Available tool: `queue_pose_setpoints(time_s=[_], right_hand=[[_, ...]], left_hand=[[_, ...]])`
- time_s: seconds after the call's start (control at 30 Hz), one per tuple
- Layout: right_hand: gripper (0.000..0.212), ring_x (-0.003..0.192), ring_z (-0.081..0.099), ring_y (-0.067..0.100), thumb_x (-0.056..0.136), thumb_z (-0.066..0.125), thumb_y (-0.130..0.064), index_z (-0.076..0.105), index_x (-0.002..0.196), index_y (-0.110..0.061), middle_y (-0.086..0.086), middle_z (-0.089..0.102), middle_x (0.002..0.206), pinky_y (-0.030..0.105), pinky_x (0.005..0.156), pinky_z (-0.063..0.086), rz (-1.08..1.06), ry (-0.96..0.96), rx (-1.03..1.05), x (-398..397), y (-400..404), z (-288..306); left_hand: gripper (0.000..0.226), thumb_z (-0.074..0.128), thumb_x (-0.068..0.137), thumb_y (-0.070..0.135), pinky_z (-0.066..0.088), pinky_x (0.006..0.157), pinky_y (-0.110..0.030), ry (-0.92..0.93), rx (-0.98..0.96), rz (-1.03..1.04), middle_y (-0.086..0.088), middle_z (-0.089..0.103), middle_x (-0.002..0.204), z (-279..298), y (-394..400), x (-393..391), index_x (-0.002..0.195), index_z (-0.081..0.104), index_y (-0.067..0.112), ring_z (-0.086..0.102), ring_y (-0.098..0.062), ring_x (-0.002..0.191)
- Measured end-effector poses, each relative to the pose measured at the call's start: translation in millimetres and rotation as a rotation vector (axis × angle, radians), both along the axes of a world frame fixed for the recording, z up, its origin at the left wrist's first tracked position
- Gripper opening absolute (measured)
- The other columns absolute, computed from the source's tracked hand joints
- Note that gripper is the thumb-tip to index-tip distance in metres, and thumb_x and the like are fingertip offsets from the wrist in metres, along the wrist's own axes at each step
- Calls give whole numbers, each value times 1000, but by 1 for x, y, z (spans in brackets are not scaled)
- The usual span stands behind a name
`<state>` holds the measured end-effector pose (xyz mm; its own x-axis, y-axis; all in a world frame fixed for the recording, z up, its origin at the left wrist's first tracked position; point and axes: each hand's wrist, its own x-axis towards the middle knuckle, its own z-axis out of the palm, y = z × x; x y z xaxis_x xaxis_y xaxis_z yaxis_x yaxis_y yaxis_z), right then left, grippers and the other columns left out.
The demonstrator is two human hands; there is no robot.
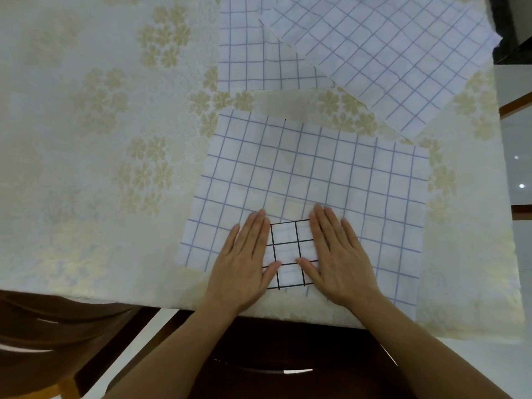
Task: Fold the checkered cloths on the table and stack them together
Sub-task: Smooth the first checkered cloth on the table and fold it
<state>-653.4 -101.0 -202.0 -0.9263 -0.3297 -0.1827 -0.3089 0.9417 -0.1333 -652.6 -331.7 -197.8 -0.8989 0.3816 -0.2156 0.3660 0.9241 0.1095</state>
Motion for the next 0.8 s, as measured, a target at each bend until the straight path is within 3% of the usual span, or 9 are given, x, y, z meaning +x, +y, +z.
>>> queue_pose_setpoints(time_s=[0.6, 0.67, 0.7, 0.77, 0.8], right_hand=[[81, 154, -6, 20, 101, 18, -63, -2, 159, -10, 6, -6, 167, 48, 124, 11, -59, -41, -13, 5, 14, 15], [75, 154, 4, 23, 103, 26, -56, 6, 159, -11, 8, 5, 167, 46, 124, 14, -105, -18, -71, 6, 19, 21], [70, 152, 17, 26, 103, 34, -50, 18, 158, -9, 11, 19, 165, 46, 121, 23, -147, 14, -114, 7, 21, 25], [56, 130, 49, 31, 100, 47, -39, 46, 145, -6, 15, 50, 144, 46, 101, 47, -253, 115, -200, 11, 26, 30], [48, 115, 57, 32, 98, 48, -36, 55, 135, -6, 14, 59, 129, 44, 87, 51, -302, 161, -215, 12, 28, 31]], left_hand=[[76, 25, 102, 55, 15, 123, -50, -42, 62, 100, -4, -7, 167, 13, 2, 5, 158, -2, 11, -6, -16, 153], [72, 33, 102, 49, 18, 123, -48, -8, 163, 171, -4, 6, 167, 21, 4, 6, 159, 9, 12, 4, -17, 154], [68, 38, 101, 45, 22, 122, -45, 29, 226, 229, -5, 17, 165, 24, 3, 7, 157, 19, 12, 14, -19, 152], [56, 47, 99, 38, 37, 112, -40, 111, 346, 404, -7, 40, 154, 31, 1, 9, 147, 41, 12, 37, -22, 141], [48, 51, 97, 36, 44, 103, -39, 147, 393, 501, -8, 50, 143, 34, 0, 10, 139, 50, 12, 47, -23, 130]])
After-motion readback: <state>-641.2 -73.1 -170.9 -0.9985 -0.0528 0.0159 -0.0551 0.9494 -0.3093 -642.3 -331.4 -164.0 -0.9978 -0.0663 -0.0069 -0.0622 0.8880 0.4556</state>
